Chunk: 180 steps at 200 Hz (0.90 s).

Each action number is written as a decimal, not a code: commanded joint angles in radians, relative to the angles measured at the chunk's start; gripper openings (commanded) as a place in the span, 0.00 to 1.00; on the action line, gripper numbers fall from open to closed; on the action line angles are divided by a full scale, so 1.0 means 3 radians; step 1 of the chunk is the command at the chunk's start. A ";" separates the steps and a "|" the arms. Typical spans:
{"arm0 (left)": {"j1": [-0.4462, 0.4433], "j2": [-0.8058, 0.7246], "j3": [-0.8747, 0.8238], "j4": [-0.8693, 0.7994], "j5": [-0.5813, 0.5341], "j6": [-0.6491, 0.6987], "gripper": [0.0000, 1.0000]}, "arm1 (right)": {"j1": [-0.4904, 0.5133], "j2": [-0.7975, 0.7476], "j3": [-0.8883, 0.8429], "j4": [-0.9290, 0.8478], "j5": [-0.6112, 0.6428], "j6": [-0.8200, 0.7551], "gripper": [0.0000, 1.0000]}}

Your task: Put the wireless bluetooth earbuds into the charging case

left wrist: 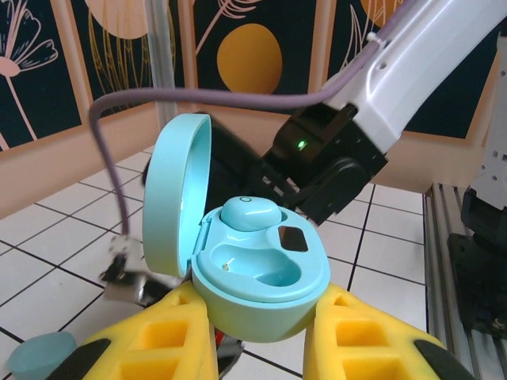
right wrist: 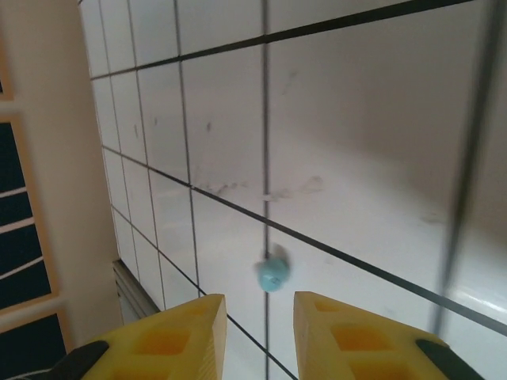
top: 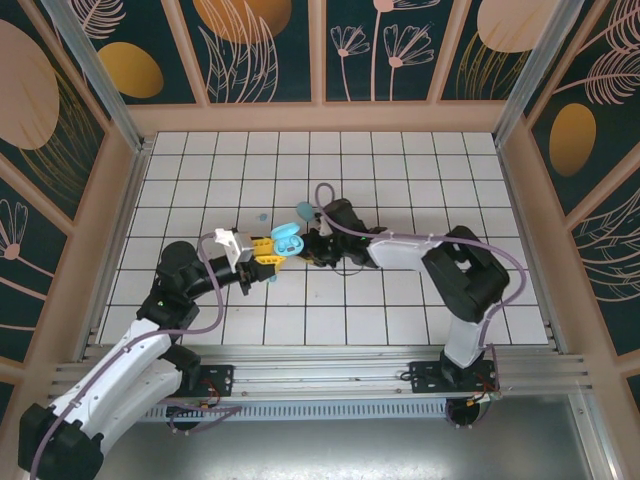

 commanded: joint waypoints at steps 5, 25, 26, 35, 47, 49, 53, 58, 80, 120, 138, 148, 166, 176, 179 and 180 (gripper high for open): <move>-0.0011 -0.0103 0.0002 -0.0095 -0.0047 -0.0068 0.11 | 0.0175 0.0282 0.0407 -0.0272 -0.0091 -0.0201 0.28; -0.0014 -0.0135 0.0007 -0.0130 -0.0059 -0.0070 0.11 | 0.0250 0.0444 0.0560 -0.0439 -0.0067 -0.0187 0.26; -0.0014 -0.0140 0.0007 -0.0131 -0.0059 -0.0067 0.11 | 0.0254 0.0452 0.0564 -0.0453 -0.0060 -0.0183 0.26; -0.0014 -0.0146 0.0010 -0.0145 -0.0058 -0.0061 0.11 | 0.0278 0.0480 0.0603 -0.0508 -0.0029 -0.0164 0.26; -0.0016 -0.0148 0.0020 -0.0159 -0.0049 -0.0054 0.11 | 0.0306 0.0498 0.0634 -0.0578 0.0028 -0.0139 0.25; -0.0015 -0.0148 0.0020 -0.0164 -0.0049 -0.0054 0.11 | 0.0312 0.0505 0.0638 -0.0590 0.0041 -0.0133 0.25; -0.0014 -0.0149 0.0022 -0.0167 -0.0048 -0.0049 0.11 | 0.0321 0.0508 0.0644 -0.0609 0.0066 -0.0116 0.25; -0.0014 -0.0147 0.0019 -0.0164 -0.0046 -0.0049 0.11 | 0.0332 0.0504 0.0647 -0.0632 0.0092 -0.0101 0.25; -0.0014 -0.0148 0.0038 -0.0165 -0.0043 -0.0039 0.11 | 0.0388 0.0528 0.0667 -0.0685 0.0152 0.0032 0.27; -0.0014 -0.0178 0.0073 -0.0232 -0.0045 -0.0013 0.11 | 0.0468 0.0577 0.0696 -0.0691 0.0241 0.0306 0.29; -0.0014 -0.0203 0.0069 -0.0245 -0.0057 -0.0007 0.11 | 0.0495 0.0624 0.0747 -0.0702 0.0246 0.0365 0.29; -0.0014 -0.0211 0.0072 -0.0250 -0.0061 -0.0008 0.11 | 0.0506 0.0646 0.0766 -0.0690 0.0251 0.0402 0.29; -0.0014 -0.0236 0.0065 -0.0268 -0.0065 -0.0007 0.11 | 0.0521 0.0694 0.0813 -0.0686 0.0241 0.0441 0.29; -0.0014 -0.0240 0.0061 -0.0273 -0.0069 -0.0006 0.11 | 0.0527 0.0715 0.0832 -0.0691 0.0246 0.0458 0.29; -0.0014 -0.0238 0.0064 -0.0275 -0.0070 -0.0007 0.11 | 0.0527 0.0719 0.0834 -0.0692 0.0246 0.0465 0.29; -0.0014 -0.0239 0.0064 -0.0275 -0.0070 -0.0008 0.11 | 0.0529 0.0721 0.0833 -0.0690 0.0246 0.0465 0.29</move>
